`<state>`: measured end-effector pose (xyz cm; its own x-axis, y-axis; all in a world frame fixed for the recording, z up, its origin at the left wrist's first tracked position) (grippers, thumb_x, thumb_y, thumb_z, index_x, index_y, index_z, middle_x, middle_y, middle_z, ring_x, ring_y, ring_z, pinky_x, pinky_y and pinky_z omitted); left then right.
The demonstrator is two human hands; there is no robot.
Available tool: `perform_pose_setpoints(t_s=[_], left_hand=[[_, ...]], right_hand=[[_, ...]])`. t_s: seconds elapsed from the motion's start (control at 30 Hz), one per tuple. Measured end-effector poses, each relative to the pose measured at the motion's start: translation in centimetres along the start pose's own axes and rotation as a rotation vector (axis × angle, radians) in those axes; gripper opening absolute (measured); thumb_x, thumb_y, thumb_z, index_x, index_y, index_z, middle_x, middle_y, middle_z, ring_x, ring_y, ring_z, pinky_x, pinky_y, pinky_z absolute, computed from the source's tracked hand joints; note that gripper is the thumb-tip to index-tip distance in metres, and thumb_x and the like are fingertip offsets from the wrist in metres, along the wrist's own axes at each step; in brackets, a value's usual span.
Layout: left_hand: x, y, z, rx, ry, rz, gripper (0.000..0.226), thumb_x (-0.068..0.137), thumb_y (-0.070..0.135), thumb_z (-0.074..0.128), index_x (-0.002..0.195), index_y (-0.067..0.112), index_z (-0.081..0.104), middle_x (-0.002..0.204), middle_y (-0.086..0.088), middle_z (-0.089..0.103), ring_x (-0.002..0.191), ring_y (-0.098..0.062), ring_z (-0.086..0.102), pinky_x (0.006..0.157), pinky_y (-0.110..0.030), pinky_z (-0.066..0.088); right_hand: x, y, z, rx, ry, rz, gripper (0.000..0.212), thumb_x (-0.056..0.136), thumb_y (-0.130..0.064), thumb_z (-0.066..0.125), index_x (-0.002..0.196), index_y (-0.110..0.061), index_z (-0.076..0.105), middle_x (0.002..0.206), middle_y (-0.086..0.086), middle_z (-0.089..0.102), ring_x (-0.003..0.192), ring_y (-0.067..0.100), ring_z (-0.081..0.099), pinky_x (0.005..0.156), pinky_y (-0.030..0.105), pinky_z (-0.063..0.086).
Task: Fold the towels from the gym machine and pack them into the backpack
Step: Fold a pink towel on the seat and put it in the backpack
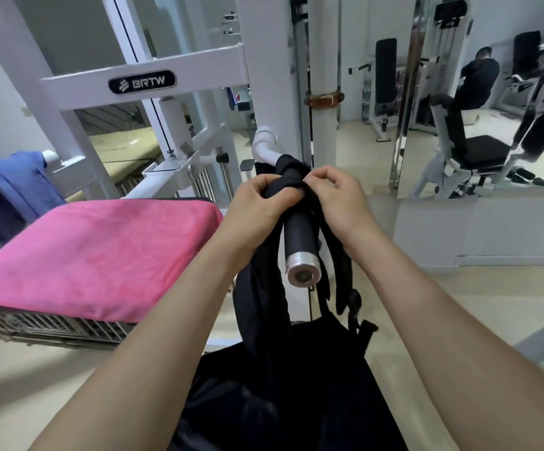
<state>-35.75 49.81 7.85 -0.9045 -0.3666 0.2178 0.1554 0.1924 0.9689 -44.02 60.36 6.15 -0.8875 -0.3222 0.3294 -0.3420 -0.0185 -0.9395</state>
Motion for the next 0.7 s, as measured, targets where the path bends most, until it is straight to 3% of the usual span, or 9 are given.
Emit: perform_pose_setpoints(t_s=[0.1,0.3,0.47,0.6,0.7], left_hand=[[2.6,-0.6,-0.3,0.038,0.058,0.002,0.009,0.078,0.02,0.07,0.086,0.017,0.067,0.078,0.0,0.069,0.07,-0.01,0.065,0.067,-0.025,0.051],[6.3,-2.0,-0.8,0.096,0.097,0.013,0.044,0.066,0.029,0.068,0.109,0.019,0.065,0.105,-0.008,0.069,0.086,-0.012,0.065,0.077,-0.022,0.051],[8.0,-2.8,-0.7,0.042,0.087,-0.054,0.054,0.064,0.03,0.069,0.118,0.023,0.064,0.113,-0.006,0.068,0.098,-0.017,0.067,0.086,-0.028,0.054],[8.1,-3.5,-0.9,-0.013,0.01,-0.115,0.073,0.06,0.032,0.075,0.13,0.023,0.056,0.124,-0.006,0.063,0.112,-0.018,0.062,0.095,-0.031,0.05],[7.5,-3.9,-1.3,-0.142,-0.053,-0.151,0.071,0.07,0.023,0.072,0.137,0.017,0.05,0.119,-0.003,0.064,0.107,-0.012,0.061,0.083,-0.019,0.05]], right_hand=[[3.2,1.5,1.1,0.093,0.033,0.054,0.013,0.086,-0.02,0.056,0.074,-0.023,0.062,0.081,-0.003,0.063,0.079,0.013,0.056,0.079,0.034,0.048],[6.9,3.7,2.1,0.042,0.175,0.046,0.011,0.09,-0.018,0.052,0.079,-0.018,0.056,0.077,-0.004,0.055,0.077,0.013,0.049,0.069,0.026,0.039],[8.0,4.4,2.8,-0.034,0.195,0.045,0.028,0.087,-0.022,0.042,0.084,0.0,0.058,0.088,0.02,0.062,0.079,0.025,0.053,0.073,0.037,0.045],[6.4,4.3,1.9,-0.262,0.136,0.04,0.029,0.097,-0.019,0.036,0.107,-0.01,0.062,0.108,0.012,0.064,0.103,0.026,0.055,0.087,0.036,0.043],[3.4,3.0,0.8,-0.427,0.21,-0.054,0.02,0.093,-0.015,0.045,0.11,-0.012,0.056,0.105,0.009,0.056,0.102,0.026,0.051,0.085,0.037,0.041]])
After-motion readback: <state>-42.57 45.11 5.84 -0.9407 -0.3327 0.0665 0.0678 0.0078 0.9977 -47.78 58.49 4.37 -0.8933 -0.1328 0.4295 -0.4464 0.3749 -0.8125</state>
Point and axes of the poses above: each hand's wrist, its own x-axis towards the middle knuckle, its own z-axis out of the palm, y = z × x, the point moved 4 cm from there along x, towards the middle knuckle
